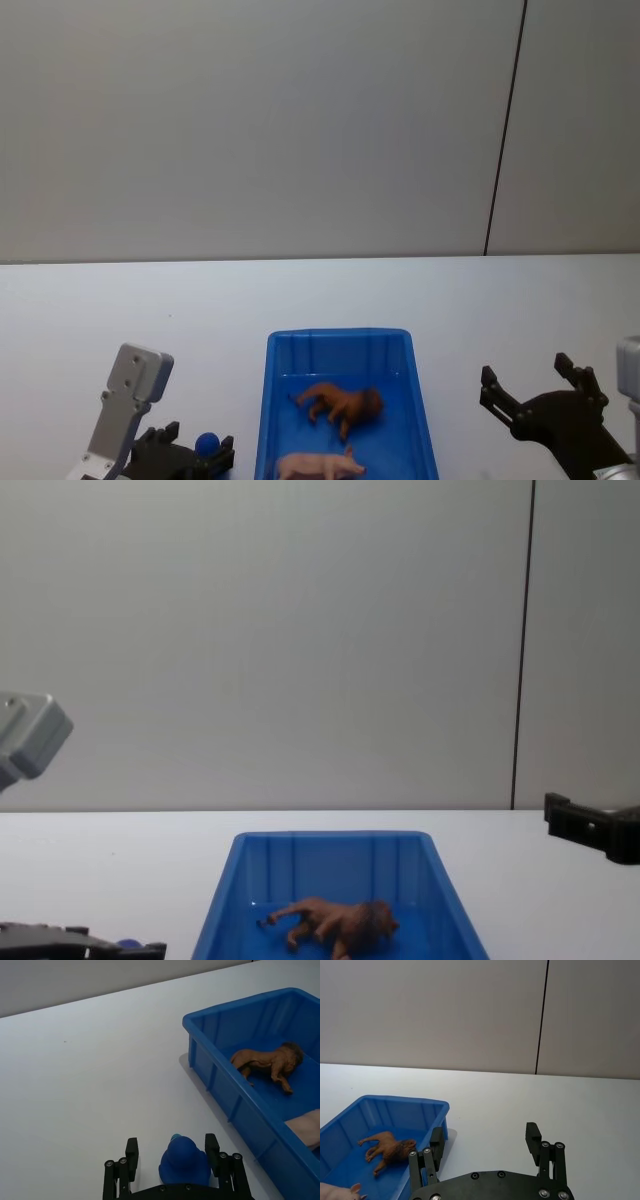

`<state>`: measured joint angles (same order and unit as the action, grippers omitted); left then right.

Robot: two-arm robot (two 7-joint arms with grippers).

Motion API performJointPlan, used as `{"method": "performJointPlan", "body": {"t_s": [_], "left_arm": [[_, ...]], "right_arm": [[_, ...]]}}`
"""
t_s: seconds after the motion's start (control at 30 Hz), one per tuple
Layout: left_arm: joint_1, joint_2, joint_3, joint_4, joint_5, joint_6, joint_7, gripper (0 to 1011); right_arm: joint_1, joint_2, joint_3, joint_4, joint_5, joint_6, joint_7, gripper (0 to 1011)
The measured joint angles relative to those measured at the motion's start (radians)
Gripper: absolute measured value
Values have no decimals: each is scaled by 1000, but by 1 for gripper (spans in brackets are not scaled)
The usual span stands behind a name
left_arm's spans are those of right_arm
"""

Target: Pick up the two dolls from the table and place them into the box.

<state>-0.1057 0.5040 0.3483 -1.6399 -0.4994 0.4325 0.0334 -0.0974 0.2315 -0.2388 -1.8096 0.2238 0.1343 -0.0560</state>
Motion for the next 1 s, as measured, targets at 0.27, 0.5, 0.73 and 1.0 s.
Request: {"method": "performJointPlan", "body": {"t_s": [0.27, 0.5, 0.73, 1.0], "left_arm": [[0, -4, 1, 10, -1, 4, -20, 646], [2, -5, 0, 12, 1, 4, -25, 413], [4, -5, -2, 5, 10, -9, -27, 259], [0, -5, -9, -16, 30, -51, -38, 208]], "right_arm": [[0, 0, 0, 0, 0, 0, 0, 1001], [0, 0, 0, 0, 0, 0, 0, 1001], [0, 0, 0, 0, 0, 0, 0, 1001], [0, 0, 0, 0, 0, 0, 0, 1001]]}}
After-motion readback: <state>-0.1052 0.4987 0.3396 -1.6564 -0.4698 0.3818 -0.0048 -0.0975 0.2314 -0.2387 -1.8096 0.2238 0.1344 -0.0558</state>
